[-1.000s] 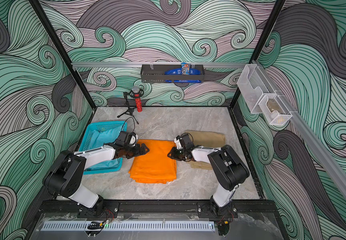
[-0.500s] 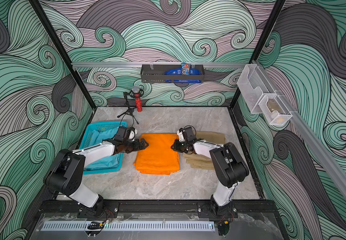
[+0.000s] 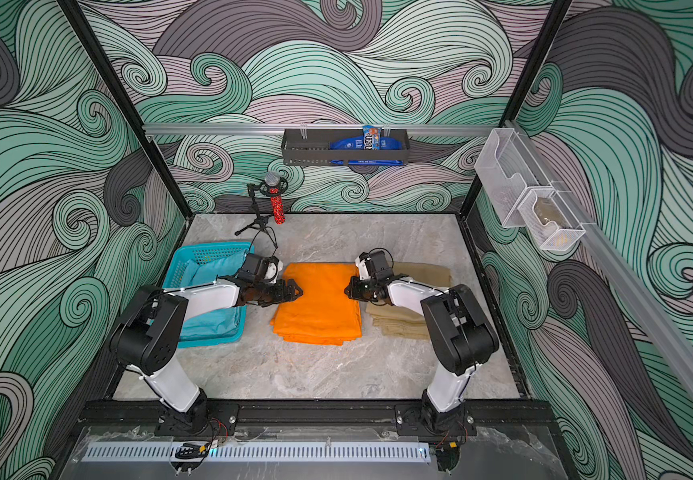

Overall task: Put the folded long pants in the basket
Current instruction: Pick up the long pant at the center of the board, then place the long pant in the basket.

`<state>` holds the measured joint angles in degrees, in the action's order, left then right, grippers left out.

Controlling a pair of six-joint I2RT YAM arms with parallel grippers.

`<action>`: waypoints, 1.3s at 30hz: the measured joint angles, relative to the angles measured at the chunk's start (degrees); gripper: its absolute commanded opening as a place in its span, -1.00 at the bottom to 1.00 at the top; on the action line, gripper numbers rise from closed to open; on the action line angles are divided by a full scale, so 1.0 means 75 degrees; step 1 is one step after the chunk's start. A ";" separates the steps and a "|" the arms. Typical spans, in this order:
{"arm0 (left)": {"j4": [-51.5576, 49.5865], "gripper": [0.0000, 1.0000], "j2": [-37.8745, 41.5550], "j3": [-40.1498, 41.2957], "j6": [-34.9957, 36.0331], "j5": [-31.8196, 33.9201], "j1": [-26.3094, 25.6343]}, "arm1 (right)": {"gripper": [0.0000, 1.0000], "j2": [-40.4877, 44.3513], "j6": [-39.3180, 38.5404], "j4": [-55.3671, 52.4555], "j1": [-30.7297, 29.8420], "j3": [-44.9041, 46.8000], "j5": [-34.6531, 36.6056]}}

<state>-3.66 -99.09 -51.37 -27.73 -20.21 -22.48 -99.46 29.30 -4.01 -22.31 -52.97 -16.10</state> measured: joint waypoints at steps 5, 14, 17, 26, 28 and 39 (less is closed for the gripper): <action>-0.0079 0.08 -0.0350 -0.0309 0.0073 0.0026 -0.0356 | -1.00 0.0000 -0.0003 -0.0076 0.0003 0.0000 0.0087; -0.0122 -1.00 -0.0606 -0.0519 0.0029 -0.0338 -0.0335 | -1.00 -0.0003 0.0017 -0.0268 -0.0079 -0.0198 0.0289; -0.0353 -1.00 -0.0629 -0.0755 -0.0041 -0.0402 -0.0326 | -1.00 -0.0003 0.0085 -0.0321 -0.0166 -0.0370 0.0341; -0.1953 -1.00 -0.0020 -0.2419 0.0347 -0.0376 -0.0102 | -1.00 0.0385 0.0405 -0.0230 -0.0455 -0.0845 0.0542; -0.2326 -1.00 0.0341 -0.2573 0.0466 -0.0466 0.0201 | -1.00 0.0565 0.0440 -0.0219 -0.0629 -0.1072 0.0638; -0.3931 -1.00 0.2092 -0.2757 0.1113 -0.0358 0.1918 | -1.00 0.0402 0.0650 -0.0341 -0.2043 -0.3045 0.1186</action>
<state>-33.15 -83.40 -72.05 -19.38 -22.90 -8.10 -96.44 34.17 -6.57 -37.63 -75.81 -7.20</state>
